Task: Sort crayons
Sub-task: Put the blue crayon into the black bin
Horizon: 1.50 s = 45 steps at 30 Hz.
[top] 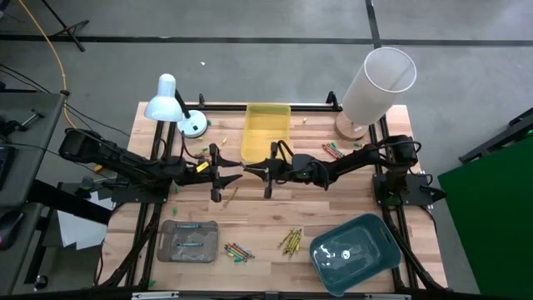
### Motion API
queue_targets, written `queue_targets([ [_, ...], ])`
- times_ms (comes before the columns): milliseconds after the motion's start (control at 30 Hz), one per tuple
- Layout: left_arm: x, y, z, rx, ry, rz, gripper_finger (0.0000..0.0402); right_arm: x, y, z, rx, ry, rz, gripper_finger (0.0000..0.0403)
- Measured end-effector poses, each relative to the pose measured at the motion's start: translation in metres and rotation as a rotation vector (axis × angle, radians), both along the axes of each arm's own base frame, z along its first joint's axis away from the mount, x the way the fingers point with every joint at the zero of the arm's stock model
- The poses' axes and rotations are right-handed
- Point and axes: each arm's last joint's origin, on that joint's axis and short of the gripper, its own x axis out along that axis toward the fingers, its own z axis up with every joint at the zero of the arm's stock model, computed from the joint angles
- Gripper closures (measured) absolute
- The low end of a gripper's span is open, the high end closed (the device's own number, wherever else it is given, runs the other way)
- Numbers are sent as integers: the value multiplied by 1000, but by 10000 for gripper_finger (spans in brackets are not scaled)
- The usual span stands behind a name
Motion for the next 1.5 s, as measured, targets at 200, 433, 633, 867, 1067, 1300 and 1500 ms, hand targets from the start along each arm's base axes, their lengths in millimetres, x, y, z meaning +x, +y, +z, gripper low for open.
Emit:
queue_targets([
  [200, 0, 1, 0, -7, 2, 51, 243, 0, 9, 1, -26, -5, 29, 403],
  [433, 0, 0, 1, -11, -7, -7, 243, 0, 9, 1, -21, -8, 4, 403],
  [633, 7, -1, 3, -31, -9, -26, 243, 0, 9, 1, -21, -8, 4, 403],
  [867, 22, -3, 0, -19, 29, 3, 243, 0, 10, 1, -21, -9, 14, 403],
  [1067, 20, -2, 9, 5, -20, 29, 246, -1, 11, 2, -21, -9, 17, 403],
  [1300, 20, -2, 7, 22, 0, 31, 309, -1, 11, 2, -21, -10, 12, 402],
  [1500, 20, -2, 7, 23, 3, 32, 389, 0, 11, 1, -26, -4, 8, 398],
])
